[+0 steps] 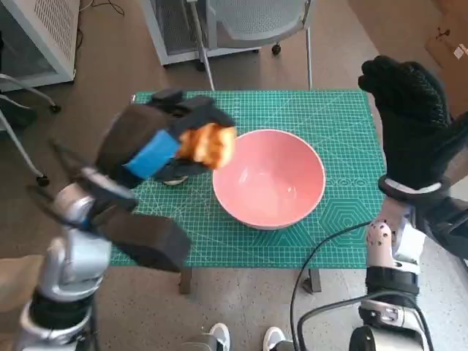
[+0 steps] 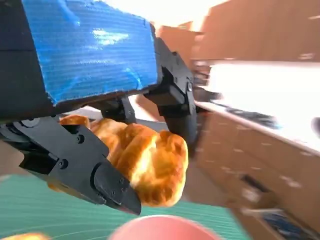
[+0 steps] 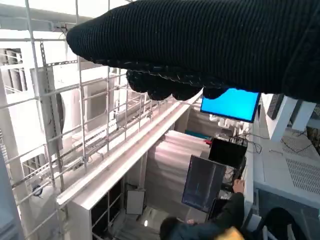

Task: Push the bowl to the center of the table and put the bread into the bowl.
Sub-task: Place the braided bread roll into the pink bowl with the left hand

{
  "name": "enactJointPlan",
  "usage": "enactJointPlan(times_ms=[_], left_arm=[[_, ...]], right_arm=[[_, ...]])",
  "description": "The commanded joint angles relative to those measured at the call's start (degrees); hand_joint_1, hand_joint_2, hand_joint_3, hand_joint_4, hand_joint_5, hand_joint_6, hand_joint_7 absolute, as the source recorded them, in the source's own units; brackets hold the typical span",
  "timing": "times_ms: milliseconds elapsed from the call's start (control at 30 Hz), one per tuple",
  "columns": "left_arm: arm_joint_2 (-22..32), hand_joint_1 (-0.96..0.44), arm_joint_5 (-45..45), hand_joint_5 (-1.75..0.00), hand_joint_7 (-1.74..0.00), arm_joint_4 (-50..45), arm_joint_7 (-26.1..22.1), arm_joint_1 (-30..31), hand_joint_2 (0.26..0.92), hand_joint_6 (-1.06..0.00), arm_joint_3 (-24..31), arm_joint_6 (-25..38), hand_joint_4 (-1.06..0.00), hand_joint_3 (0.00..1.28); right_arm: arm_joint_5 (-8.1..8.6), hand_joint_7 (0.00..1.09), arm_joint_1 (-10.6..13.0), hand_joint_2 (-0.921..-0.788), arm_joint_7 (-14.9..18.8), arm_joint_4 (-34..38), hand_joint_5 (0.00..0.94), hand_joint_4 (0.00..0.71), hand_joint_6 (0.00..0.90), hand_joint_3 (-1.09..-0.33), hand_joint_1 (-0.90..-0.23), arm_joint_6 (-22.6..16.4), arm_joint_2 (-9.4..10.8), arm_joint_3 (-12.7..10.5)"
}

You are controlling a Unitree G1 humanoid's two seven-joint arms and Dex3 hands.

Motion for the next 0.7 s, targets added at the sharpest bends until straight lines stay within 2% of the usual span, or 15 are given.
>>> enactJointPlan(times_ms=[33, 300, 700], left_arm=[[-3.0, 0.00, 0.2, -1.06, -1.11, 7.1, -1.2, -5.3, 0.915, -0.72, -3.8, -2.0, -0.74, 0.01], [-8.1, 0.00, 0.3, -1.10, -1.18, 19.0, -0.9, -10.8, 0.920, -0.65, -8.2, -5.6, -0.71, 0.05], [-12.2, 0.00, -0.5, -1.10, -1.16, 36.3, -0.4, -15.1, 0.920, -0.63, -10.7, -11.6, -0.74, 0.04]], right_arm=[[-0.67, 0.00, 1.0, -0.921, 0.3, 1.4, 0.001, 0.257, 0.349, -0.760, -0.636, 0.2, -0.2, 0.2], [-0.73, 0.00, 1.5, -0.921, 0.3, 1.6, 0.000, 0.256, 0.347, -0.761, -0.636, 0.4, -0.7, 0.2], [-0.97, 0.00, 2.8, -0.921, -0.6, 0.2, 0.000, 0.255, 0.343, -0.758, -0.630, 1.1, -1.2, 0.0]])
